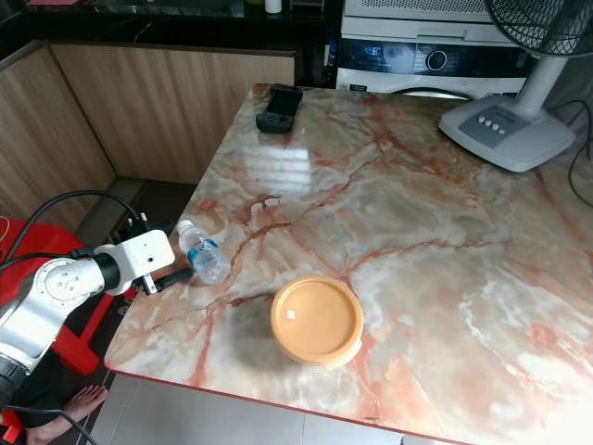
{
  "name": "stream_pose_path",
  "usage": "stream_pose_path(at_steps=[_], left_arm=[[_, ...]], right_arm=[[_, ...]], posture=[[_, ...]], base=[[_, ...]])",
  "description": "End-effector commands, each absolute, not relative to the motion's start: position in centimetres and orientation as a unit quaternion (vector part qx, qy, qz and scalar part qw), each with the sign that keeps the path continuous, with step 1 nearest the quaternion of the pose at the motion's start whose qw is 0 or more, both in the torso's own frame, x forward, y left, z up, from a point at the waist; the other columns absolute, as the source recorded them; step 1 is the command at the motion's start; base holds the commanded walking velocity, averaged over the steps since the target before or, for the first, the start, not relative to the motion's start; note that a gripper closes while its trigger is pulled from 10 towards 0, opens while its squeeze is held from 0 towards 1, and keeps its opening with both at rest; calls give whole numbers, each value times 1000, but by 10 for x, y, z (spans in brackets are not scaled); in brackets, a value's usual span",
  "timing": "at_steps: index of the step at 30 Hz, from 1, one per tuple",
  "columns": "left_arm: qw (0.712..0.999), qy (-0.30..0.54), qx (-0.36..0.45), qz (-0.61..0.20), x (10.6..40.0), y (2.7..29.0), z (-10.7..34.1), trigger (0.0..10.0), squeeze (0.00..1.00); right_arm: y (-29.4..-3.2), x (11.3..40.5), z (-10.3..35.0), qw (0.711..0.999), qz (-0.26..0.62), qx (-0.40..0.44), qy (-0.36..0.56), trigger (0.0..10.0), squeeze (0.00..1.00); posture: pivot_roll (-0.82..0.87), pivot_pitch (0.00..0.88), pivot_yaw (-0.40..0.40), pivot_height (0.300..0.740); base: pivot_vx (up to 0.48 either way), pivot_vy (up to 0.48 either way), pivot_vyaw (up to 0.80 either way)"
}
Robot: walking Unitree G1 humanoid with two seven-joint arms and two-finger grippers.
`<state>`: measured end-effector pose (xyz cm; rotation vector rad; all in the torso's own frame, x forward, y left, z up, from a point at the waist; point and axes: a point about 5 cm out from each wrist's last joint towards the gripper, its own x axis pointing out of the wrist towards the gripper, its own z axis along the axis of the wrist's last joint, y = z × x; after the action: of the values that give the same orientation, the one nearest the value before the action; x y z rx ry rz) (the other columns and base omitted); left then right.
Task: Restocking fridge
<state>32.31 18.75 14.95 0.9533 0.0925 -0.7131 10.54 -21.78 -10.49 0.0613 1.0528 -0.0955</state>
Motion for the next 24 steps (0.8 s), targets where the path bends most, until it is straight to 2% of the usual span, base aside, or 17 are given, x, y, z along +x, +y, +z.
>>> stream_pose_path(at_steps=[1, 11, 13, 18, 21, 22, 23, 24], left_arm=[[824, 37, 455, -337, 325, 185, 149, 10000, 0], [825, 11, 452, -338, 335, 166, 144, 10000, 0], [842, -7, 437, -316, 340, 165, 149, 10000, 0], [908, -48, 346, -233, 355, 177, 167, 10000, 0], [933, -25, 281, -225, 360, 192, 169, 10000, 0], [955, -4, 205, -216, 363, 206, 166, 10000, 0], [955, -4, 205, -216, 363, 206, 166, 10000, 0], [965, 9, 159, -207, 365, 214, 164, 10000, 0]], right_arm=[[-219, 100, -106, 859, -48, 28, 510, 10000, 0], [-219, 100, -106, 859, -47, 25, 509, 10000, 0], [-219, 100, -106, 859, -47, 26, 509, 10000, 0], [-219, 100, -106, 859, -46, 26, 509, 10000, 0], [-219, 99, -106, 859, -47, 27, 510, 10000, 0], [-219, 99, -106, 858, -46, 27, 511, 10000, 0], [-219, 99, -106, 858, -46, 27, 511, 10000, 0], [-219, 99, -106, 858, -46, 26, 511, 10000, 0]], posture=[[70, 73, -29, 740], [70, 74, -29, 740], [67, 75, -28, 740], [63, 76, -27, 740], [62, 77, -27, 740], [64, 77, -26, 740], [64, 77, -26, 740], [56, 76, -29, 740]], base=[[0, 0, 0], [0, 0, 0], [0, 0, 0], [0, 0, 0], [0, 0, 0], [0, 0, 0], [0, 0, 0], [0, 0, 0]])
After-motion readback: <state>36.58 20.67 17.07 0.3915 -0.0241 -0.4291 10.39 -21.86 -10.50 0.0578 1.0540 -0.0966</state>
